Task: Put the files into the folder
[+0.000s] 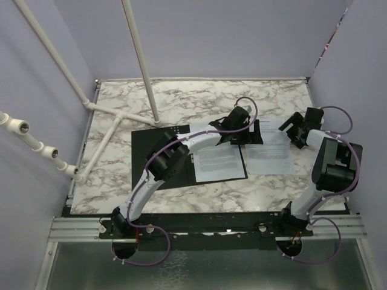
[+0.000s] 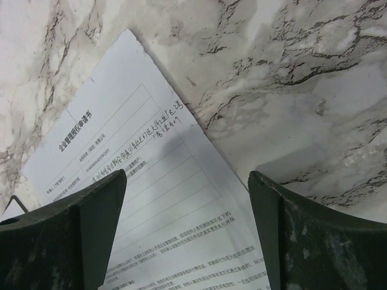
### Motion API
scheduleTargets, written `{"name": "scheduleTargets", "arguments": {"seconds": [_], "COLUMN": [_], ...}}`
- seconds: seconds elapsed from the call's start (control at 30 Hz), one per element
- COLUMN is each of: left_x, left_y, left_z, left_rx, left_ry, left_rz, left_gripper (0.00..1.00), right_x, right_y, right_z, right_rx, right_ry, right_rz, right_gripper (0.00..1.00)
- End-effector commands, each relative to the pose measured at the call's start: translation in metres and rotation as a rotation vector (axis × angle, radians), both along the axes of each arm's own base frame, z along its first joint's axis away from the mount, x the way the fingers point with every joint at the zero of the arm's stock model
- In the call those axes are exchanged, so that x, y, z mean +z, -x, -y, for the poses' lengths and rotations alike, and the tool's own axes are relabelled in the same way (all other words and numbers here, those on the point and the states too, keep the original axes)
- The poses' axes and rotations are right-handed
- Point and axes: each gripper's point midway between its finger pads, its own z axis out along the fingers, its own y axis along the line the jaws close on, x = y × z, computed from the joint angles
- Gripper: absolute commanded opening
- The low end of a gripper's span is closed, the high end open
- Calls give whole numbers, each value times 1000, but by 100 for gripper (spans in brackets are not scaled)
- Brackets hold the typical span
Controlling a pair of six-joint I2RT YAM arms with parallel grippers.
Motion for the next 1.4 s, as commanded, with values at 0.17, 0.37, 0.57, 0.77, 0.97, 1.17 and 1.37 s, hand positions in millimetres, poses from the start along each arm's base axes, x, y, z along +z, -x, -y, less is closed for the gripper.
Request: {"name": "scheduleTargets", "arguments": {"seconds": [0.17,0.37,0.57,0.77,0.97,1.17,1.37], "left_x": [-40,-41,-50,-48,-50,-36,14], "left_y": [-9,-9,2,3,4,8,9], "left_z": [-8,-7,2,5,2,3,12], "left_rx": [41,33,1,-3,1,-22,-61], "left_ry": [-111,-116,-111,-104,-114,-93,-18], "left_rz": [-18,-15,-37,-37,-37,-31,23], "left_gripper": [93,93,92,92,92,92,93], "right_x": [-41,-48,-54,-57,-46,-21,19], "right_y": [37,41,45,49,46,37,32], "right_z": [-26,-45,-65,-74,-74,-70,-60], "right_rx": [29,66,117,135,135,131,115], "right_ry": [-121,-211,-306,-348,-344,-320,-254], "right_rz": [-136,-118,-91,-89,-67,-15,39], "right_gripper": [86,84,79,67,52,40,34]}}
